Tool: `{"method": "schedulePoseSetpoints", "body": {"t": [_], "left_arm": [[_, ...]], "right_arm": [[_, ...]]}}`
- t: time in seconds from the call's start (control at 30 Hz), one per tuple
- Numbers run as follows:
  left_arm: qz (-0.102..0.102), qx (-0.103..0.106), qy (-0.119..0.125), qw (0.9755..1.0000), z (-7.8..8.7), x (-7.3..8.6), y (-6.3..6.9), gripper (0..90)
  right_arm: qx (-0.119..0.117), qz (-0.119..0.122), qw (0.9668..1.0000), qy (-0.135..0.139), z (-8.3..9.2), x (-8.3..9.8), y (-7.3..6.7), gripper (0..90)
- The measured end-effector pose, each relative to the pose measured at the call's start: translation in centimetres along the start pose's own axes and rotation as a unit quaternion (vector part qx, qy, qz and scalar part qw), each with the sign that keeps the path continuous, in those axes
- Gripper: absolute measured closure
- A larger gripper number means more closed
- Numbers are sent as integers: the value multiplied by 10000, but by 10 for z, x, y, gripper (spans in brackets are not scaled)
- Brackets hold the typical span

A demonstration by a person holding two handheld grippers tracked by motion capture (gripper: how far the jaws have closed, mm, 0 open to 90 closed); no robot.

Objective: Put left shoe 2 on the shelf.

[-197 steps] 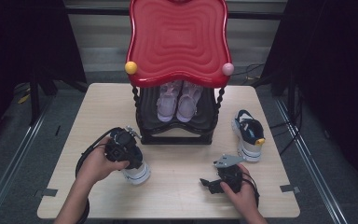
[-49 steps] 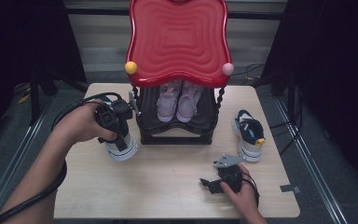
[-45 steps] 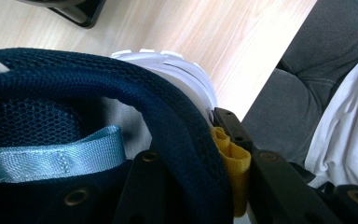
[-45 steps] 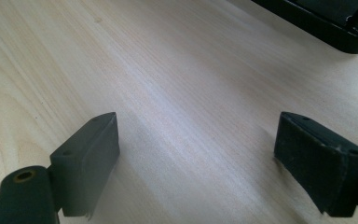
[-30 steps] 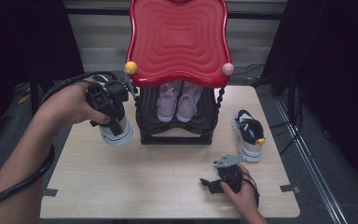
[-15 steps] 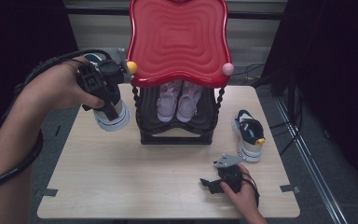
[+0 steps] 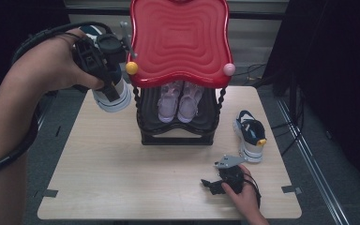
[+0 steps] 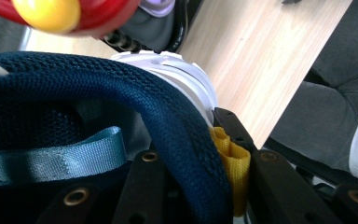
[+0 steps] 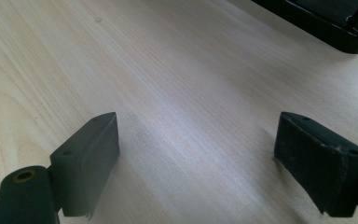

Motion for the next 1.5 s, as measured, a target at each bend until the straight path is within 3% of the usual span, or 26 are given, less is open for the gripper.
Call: {"method": "schedulePoseSetpoints", "body": {"t": [0.23, 0.33, 0.63, 0.87, 1.13, 1.5], "left_arm": [[-148, -188, 182, 9995, 14, -16, 3, 746], [-310, -243, 137, 9991, 18, -23, 2, 746], [-509, -420, 137, 9977, 23, -46, 0, 746], [-798, -595, 153, 9949, 27, -64, -5, 747], [-914, -708, 137, 9932, 22, -81, -12, 746], [-1279, -823, 97, 9883, 10, -101, -27, 746]], "right_arm": [[-1, 1, 10000, 2, 0, 0, 0, 136], [0, -3, 10000, 14, 0, 0, 0, 136], [0, -3, 10000, 15, 0, 0, 0, 136], [1, 3, 10000, 15, 0, 0, 0, 136], [-1, 3, 10000, 14, 0, 0, 0, 136], [0, -2, 10000, 8, 0, 0, 0, 136]]}}
Point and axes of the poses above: each handheld gripper's, and its own axes: z roughly backward along the jaws, x roughly out of its underside, y roughly to its right, the point moved 5 cm from there along -z, roughly forward along the jaws, and after that the axes turned 5 degrees about -z, right-handed, at the moved point
